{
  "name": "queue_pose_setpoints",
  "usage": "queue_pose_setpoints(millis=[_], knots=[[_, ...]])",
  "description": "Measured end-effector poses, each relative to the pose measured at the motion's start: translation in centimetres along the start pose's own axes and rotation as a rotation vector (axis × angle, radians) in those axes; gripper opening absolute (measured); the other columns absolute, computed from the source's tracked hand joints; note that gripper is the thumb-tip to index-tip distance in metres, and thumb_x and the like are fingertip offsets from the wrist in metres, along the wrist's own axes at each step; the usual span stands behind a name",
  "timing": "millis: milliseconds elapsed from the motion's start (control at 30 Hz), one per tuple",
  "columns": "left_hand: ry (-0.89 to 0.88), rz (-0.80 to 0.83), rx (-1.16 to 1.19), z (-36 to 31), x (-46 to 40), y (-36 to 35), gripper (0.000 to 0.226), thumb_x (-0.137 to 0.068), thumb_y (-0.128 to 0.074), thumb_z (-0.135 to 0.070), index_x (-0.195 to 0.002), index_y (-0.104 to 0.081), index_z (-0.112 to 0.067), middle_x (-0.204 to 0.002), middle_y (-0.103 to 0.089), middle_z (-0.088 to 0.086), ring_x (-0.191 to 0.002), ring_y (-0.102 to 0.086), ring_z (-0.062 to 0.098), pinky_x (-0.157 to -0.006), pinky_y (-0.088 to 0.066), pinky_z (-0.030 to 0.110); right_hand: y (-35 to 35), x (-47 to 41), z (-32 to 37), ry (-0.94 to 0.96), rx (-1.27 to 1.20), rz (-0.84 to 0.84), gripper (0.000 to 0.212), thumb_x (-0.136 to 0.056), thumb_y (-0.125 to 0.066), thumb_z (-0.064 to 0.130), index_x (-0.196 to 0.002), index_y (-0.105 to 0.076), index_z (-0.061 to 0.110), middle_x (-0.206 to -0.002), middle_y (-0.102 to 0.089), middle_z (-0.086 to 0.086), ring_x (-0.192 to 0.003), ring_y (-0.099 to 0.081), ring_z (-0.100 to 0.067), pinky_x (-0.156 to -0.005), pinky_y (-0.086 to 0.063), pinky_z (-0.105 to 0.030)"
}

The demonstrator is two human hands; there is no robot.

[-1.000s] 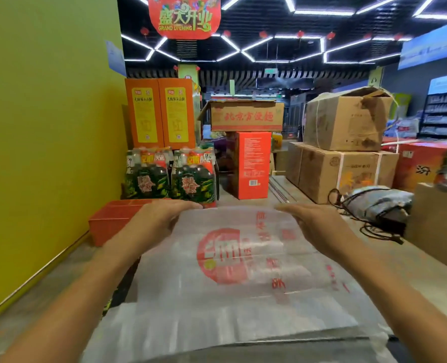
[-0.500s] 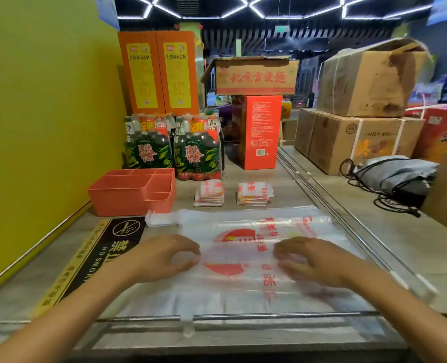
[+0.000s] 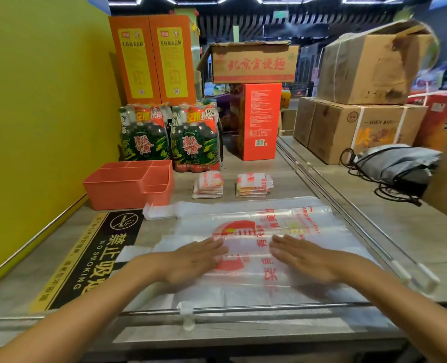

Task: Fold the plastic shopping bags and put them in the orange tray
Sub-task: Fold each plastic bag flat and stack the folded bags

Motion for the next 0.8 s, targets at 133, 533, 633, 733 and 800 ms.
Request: queue_pose_setpoints(millis=[133, 533, 633, 733, 800], knots=[[-0.022, -0.106, 0.13, 0.1, 0.7, 2.5, 0.044, -0.108, -0.025, -0.049, -0.142, -0.051, -0.036, -0.151, -0.04, -0.02, -0.14, -0.036, 0.005, -0.122, -0.02, 0.027, 2.0, 1.1, -3.1, -0.12, -0.034, -0.216, 0.069, -0.097, -0.015, 0.065, -0.131, -0.06, 0.026, -0.141, -0.058, 0.003, -0.128, -0.053, -0.019, -0.109, -0.04, -0.034], [0.213, -0.331, -0.077, 4.2, 0.3, 4.5, 0.043, -0.091, -0.066, -0.048, -0.13, -0.05, -0.04, -0.113, -0.045, -0.012, -0.108, -0.04, 0.008, -0.081, -0.037, 0.024, 3.8, -2.0, -6.2, -0.078, 0.026, -0.348, 0.043, -0.088, -0.073, 0.047, -0.127, -0.06, 0.034, -0.12, -0.049, 0.01, -0.113, -0.047, -0.013, -0.096, -0.041, -0.028], [0.214, -0.344, -0.079, 4.1, 0.2, 4.5, 0.036, -0.09, -0.067, -0.05, -0.12, -0.052, -0.038, -0.107, -0.048, -0.013, -0.101, -0.042, 0.007, -0.069, -0.033, 0.019, 3.9, -2.3, -6.0, -0.129, 0.054, -0.294, 0.042, -0.088, -0.072, 0.05, -0.123, -0.063, 0.029, -0.121, -0.05, 0.008, -0.114, -0.048, -0.016, -0.099, -0.044, -0.03], [0.215, -0.356, -0.03, 4.5, 0.3, 4.4, 0.032, -0.088, -0.067, -0.052, -0.113, -0.051, -0.039, -0.103, -0.051, -0.016, -0.098, -0.045, 0.004, -0.072, -0.036, 0.02, 4.4, -2.5, -5.7, -0.162, -0.032, -0.313, 0.043, -0.082, -0.079, 0.048, -0.116, -0.064, 0.026, -0.109, -0.059, 0.01, -0.095, -0.056, -0.009, -0.073, -0.046, -0.017], [0.217, -0.35, -0.046, 4.5, 0.4, 4.4, 0.032, -0.089, -0.066, -0.054, -0.114, -0.051, -0.04, -0.104, -0.051, -0.016, -0.098, -0.046, 0.003, -0.072, -0.036, 0.02, 4.7, -2.5, -5.5, -0.171, -0.02, -0.299, 0.04, -0.08, -0.081, 0.047, -0.11, -0.066, 0.026, -0.102, -0.061, 0.012, -0.087, -0.055, -0.004, -0.064, -0.039, -0.015]])
Point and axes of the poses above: each hand's wrist, its own x-axis away from the middle knuckle, its own y-axis out of the back of the hand, z = x × y, the point moved 3 cm from there along -x, towards the middle knuckle
